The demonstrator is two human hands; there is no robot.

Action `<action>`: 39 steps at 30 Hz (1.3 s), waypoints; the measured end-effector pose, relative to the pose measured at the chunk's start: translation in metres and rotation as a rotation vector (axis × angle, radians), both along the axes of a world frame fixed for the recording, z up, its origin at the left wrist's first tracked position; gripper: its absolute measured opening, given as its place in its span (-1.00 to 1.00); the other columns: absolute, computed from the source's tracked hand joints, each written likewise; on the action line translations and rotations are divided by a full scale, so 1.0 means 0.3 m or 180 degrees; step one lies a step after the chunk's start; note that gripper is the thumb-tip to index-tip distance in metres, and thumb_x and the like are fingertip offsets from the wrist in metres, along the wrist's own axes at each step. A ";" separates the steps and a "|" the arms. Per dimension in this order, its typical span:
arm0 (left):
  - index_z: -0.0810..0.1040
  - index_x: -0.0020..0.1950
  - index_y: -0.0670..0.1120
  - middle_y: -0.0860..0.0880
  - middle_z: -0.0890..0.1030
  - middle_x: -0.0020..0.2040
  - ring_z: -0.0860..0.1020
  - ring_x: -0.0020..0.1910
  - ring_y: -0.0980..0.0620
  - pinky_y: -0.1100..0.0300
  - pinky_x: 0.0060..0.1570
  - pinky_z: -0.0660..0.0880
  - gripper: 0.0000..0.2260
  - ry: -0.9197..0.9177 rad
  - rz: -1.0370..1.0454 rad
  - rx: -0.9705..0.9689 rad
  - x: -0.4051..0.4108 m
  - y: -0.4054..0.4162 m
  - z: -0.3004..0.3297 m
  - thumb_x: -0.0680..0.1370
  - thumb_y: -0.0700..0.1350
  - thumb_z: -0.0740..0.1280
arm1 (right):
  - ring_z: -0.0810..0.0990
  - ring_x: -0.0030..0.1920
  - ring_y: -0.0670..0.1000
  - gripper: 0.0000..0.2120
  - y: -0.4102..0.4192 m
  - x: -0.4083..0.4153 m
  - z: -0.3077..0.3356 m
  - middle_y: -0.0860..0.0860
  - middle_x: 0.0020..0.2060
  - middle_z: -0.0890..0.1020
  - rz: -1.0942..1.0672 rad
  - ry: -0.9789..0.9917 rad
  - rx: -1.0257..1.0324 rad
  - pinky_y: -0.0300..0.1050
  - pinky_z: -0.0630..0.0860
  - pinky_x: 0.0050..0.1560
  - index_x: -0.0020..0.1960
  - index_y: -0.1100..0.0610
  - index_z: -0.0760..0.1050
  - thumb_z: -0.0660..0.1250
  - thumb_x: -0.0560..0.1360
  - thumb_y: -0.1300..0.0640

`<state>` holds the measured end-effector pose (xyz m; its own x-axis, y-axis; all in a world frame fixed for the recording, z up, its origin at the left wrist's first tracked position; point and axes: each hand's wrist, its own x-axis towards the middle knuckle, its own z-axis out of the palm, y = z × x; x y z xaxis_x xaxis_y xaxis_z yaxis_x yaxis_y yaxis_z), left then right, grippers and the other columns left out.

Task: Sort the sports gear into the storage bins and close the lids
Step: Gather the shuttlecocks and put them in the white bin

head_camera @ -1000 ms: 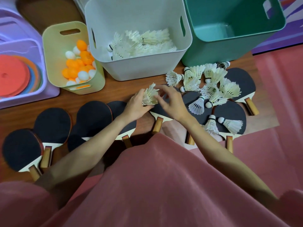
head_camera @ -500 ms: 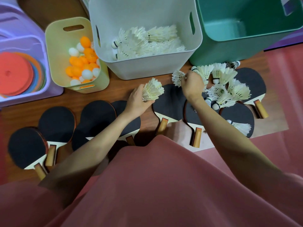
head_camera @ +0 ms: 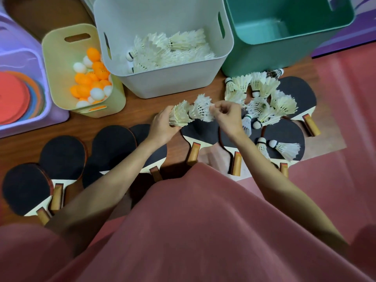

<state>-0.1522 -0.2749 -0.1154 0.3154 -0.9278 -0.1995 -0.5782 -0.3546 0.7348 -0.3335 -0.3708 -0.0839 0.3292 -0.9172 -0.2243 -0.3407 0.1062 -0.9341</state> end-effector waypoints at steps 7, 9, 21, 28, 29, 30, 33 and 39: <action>0.50 0.22 -0.16 -0.04 0.63 0.09 0.57 0.05 0.02 0.19 -0.04 0.48 -0.53 0.0303 -0.0306 -0.0021 -0.071 0.005 0.026 0.35 -0.23 0.53 | 0.51 -0.35 -0.09 -0.73 0.054 -0.032 -0.039 -0.08 -0.44 0.56 -0.0003 -0.0044 0.0165 -0.12 0.46 -0.22 -0.36 0.05 0.54 0.37 0.47 0.28; 0.48 0.23 -0.16 -0.02 0.62 0.09 0.56 0.05 0.05 0.19 -0.04 0.48 -0.52 0.0315 -0.0310 -0.0054 -0.084 0.013 0.030 0.35 -0.23 0.53 | 0.52 -0.32 -0.06 -0.83 0.060 -0.062 -0.028 -0.02 -0.40 0.59 0.0074 -0.0105 0.0221 -0.15 0.46 -0.21 -0.28 0.12 0.59 0.39 0.49 0.23; 0.47 0.22 -0.17 0.05 0.58 0.05 0.52 0.00 0.13 0.29 -0.07 0.42 -0.53 0.0329 -0.0444 -0.0041 -0.154 0.024 0.063 0.36 -0.23 0.52 | 0.44 0.06 0.29 -0.73 0.014 -0.244 -0.065 0.25 0.05 0.46 -0.0037 0.3293 -0.0771 0.06 0.38 -0.04 0.10 0.31 0.48 0.29 0.41 0.31; 0.47 0.24 -0.15 -0.01 0.61 0.10 0.57 0.07 0.04 0.13 0.01 0.52 -0.52 0.0264 -0.0367 -0.0024 -0.129 0.039 0.077 0.37 -0.21 0.52 | 0.50 0.00 0.28 -0.82 -0.009 -0.214 -0.013 0.26 0.00 0.53 -0.0290 0.3233 -0.1020 0.04 0.34 -0.18 -0.03 0.34 0.49 0.14 0.46 0.42; 0.47 0.24 -0.15 -0.01 0.61 0.11 0.57 0.07 0.04 0.13 0.00 0.52 -0.52 0.0236 -0.0324 -0.0042 -0.119 0.045 0.078 0.37 -0.21 0.52 | 0.50 -0.05 0.25 -0.84 -0.007 -0.208 0.007 0.25 -0.03 0.53 -0.0385 0.3032 -0.1150 0.01 0.31 -0.21 -0.04 0.33 0.48 0.13 0.49 0.40; 0.46 0.25 -0.15 -0.01 0.61 0.11 0.57 0.06 0.05 0.14 0.00 0.52 -0.52 0.0209 -0.0277 -0.0064 -0.106 0.052 0.078 0.38 -0.21 0.52 | 0.48 -0.12 0.22 -0.86 0.000 -0.199 0.034 0.22 -0.10 0.52 -0.0453 0.2661 -0.1243 -0.04 0.27 -0.24 -0.08 0.32 0.47 0.14 0.52 0.35; 0.47 0.23 -0.17 -0.05 0.63 0.08 0.59 0.02 0.02 0.11 -0.06 0.53 -0.54 0.0084 -0.0163 -0.0122 -0.061 0.073 0.079 0.38 -0.21 0.52 | 0.32 -0.35 0.08 -0.81 0.028 -0.161 0.123 0.10 -0.39 0.38 -0.0581 0.1333 -0.1335 -0.11 0.15 -0.32 -0.29 0.22 0.36 0.24 0.49 0.29; 0.48 0.25 -0.17 -0.04 0.62 0.12 0.58 0.08 0.02 0.12 0.01 0.49 -0.52 0.0072 -0.0004 -0.0262 0.000 0.078 0.112 0.38 -0.20 0.52 | 0.53 -0.33 -0.10 -0.91 0.039 -0.021 0.185 -0.01 -0.34 0.56 -0.0256 0.0486 -0.0603 -0.32 0.40 -0.29 -0.10 0.21 0.54 0.41 0.42 0.27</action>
